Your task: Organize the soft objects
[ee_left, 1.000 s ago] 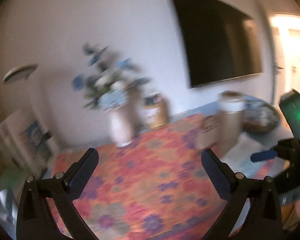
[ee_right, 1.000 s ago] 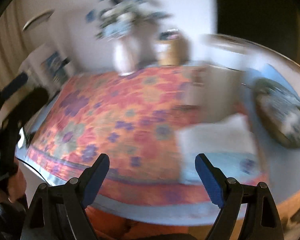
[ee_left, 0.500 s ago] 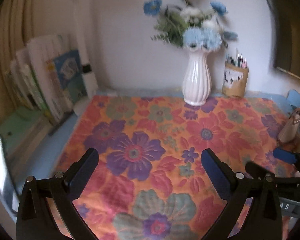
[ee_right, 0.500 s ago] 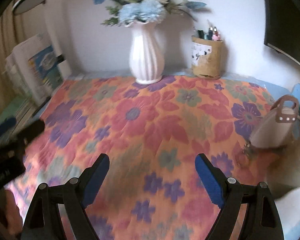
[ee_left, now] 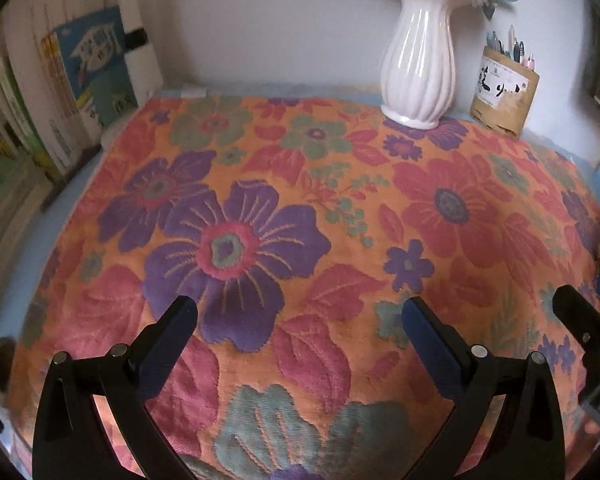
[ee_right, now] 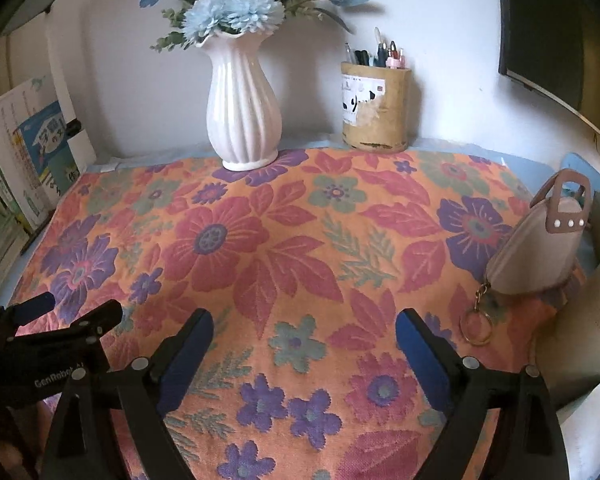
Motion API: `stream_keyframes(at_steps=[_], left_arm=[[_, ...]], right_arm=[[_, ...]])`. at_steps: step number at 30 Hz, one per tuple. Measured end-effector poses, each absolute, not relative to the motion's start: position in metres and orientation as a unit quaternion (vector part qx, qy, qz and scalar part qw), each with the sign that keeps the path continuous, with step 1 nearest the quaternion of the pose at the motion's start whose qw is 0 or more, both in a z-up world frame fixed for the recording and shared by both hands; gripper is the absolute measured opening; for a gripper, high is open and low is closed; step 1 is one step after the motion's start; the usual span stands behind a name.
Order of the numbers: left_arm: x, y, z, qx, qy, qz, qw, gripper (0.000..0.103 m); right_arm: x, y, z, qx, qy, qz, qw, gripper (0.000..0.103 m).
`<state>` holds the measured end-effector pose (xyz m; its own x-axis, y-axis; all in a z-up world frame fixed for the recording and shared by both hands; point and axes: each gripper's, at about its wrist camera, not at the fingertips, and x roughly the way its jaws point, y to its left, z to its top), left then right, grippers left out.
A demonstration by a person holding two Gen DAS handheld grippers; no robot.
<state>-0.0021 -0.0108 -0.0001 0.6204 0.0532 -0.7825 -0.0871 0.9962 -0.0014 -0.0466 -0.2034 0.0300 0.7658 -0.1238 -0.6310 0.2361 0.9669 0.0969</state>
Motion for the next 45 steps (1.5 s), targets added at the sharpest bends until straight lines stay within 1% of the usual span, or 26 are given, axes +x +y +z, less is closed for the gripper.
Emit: stream_keyframes(at_steps=[7, 15, 45], left_arm=[[-0.0046, -0.0166, 0.0020, 0.002, 0.423, 0.052, 0.905, 0.102], [-0.0096, -0.0113, 0.0072, -0.002, 0.405, 0.069, 0.912, 0.102], [-0.0093, -0.0110, 0.0080, -0.010, 0.407, 0.064, 0.911, 0.102]], right_arm=[[-0.0474, -0.2033, 0.0309, 0.082, 0.326, -0.096, 0.937, 0.092], [-0.0473, -0.2009, 0.0308, 0.075, 0.329, -0.099, 0.936, 0.093], [-0.0420, -0.2008, 0.0260, 0.076, 0.350, -0.095, 0.929, 0.093]])
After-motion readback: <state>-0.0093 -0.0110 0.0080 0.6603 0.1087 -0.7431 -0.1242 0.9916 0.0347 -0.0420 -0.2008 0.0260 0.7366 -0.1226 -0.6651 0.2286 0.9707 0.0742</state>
